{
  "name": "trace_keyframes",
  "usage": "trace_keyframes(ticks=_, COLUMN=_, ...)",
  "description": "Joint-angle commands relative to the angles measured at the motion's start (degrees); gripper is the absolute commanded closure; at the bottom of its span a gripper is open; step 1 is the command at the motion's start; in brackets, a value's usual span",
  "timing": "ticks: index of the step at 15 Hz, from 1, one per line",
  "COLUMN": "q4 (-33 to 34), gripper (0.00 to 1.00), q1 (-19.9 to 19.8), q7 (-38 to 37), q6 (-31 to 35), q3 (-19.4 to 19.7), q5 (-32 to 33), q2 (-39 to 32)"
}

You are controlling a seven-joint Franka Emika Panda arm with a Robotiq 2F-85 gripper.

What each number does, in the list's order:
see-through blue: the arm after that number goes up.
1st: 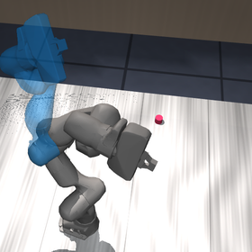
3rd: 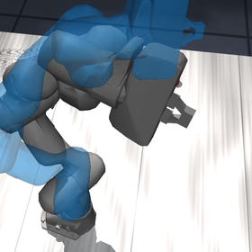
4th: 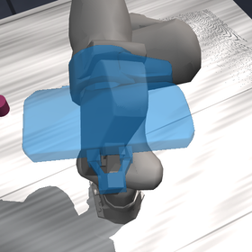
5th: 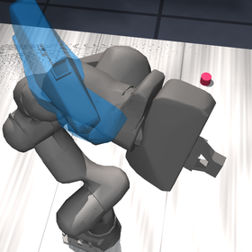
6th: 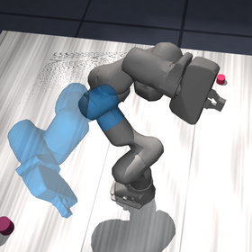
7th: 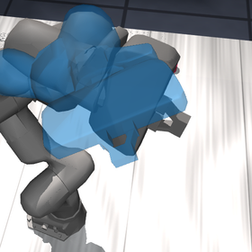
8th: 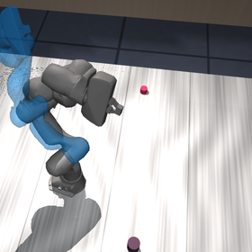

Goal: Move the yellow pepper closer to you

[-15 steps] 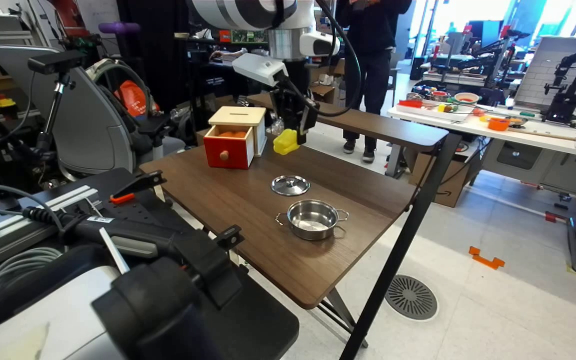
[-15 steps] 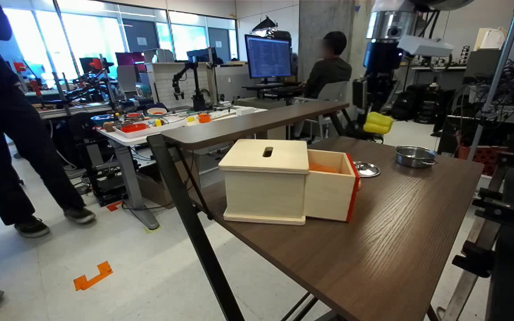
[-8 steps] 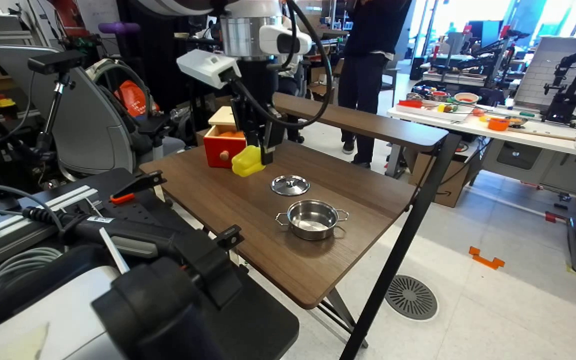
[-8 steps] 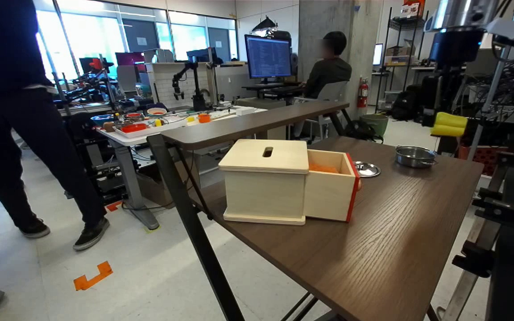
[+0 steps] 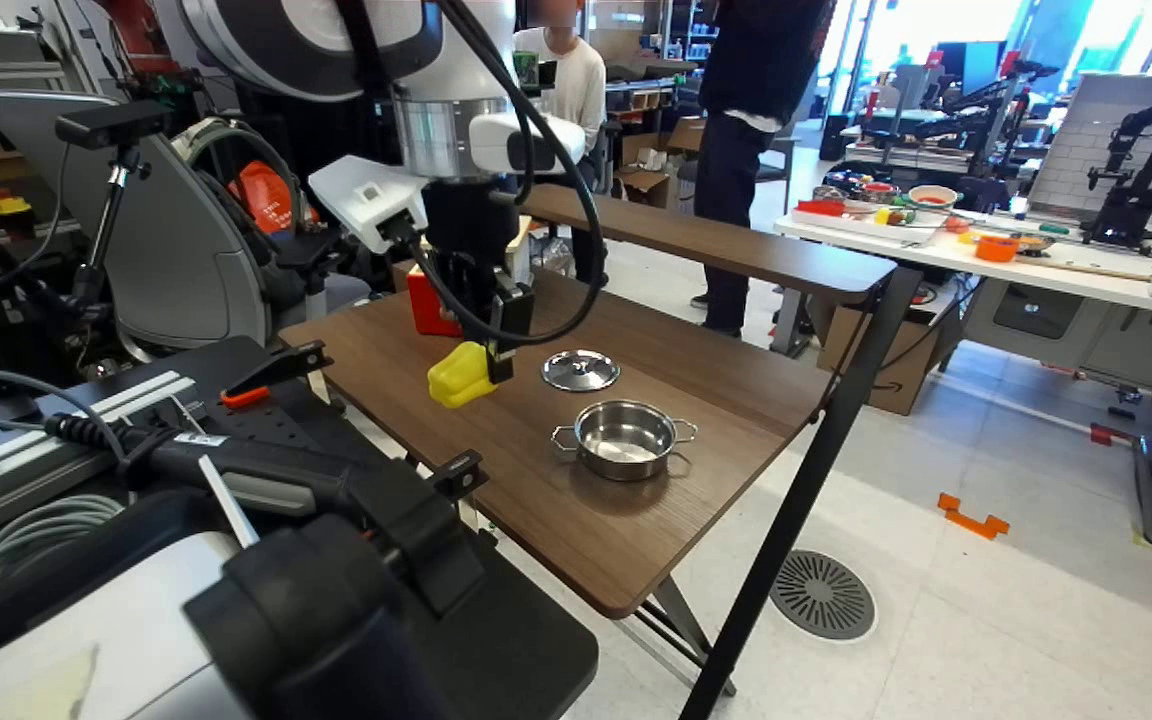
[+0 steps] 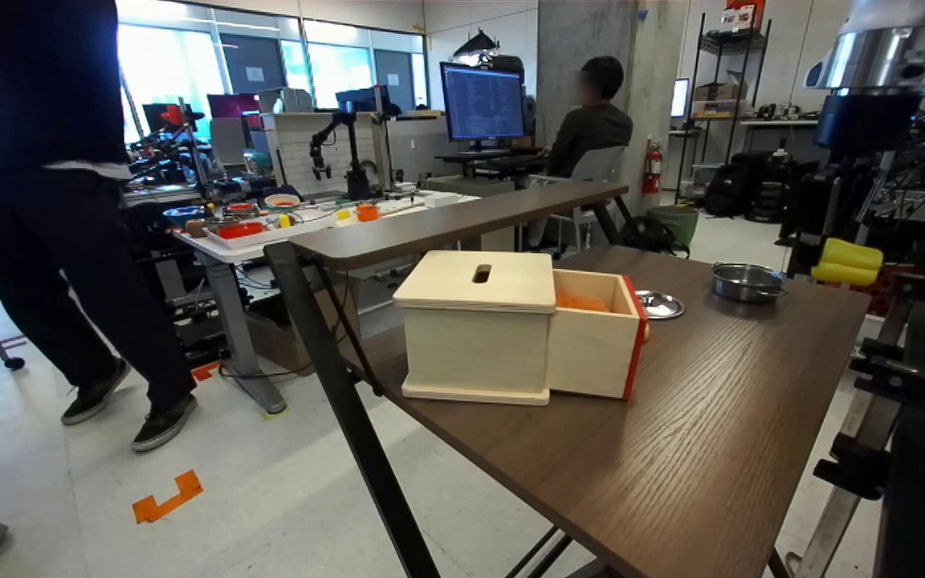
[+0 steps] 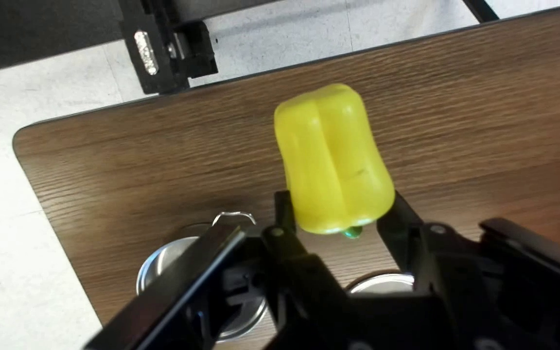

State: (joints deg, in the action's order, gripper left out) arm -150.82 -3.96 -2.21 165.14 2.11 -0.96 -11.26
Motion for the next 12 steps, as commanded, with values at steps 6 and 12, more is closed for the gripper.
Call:
trace_keyframes(ticks=6, q4=6.9, gripper=0.78, q1=-0.3, q7=0.5, q6=3.2, q3=-2.5, q5=-3.5, q2=-11.7)
trace_keyframes(ticks=12, q4=12.7, gripper=0.78, q1=-0.6, q7=-0.4, q6=1.8, q3=-2.3, q5=-3.6, q2=-18.1)
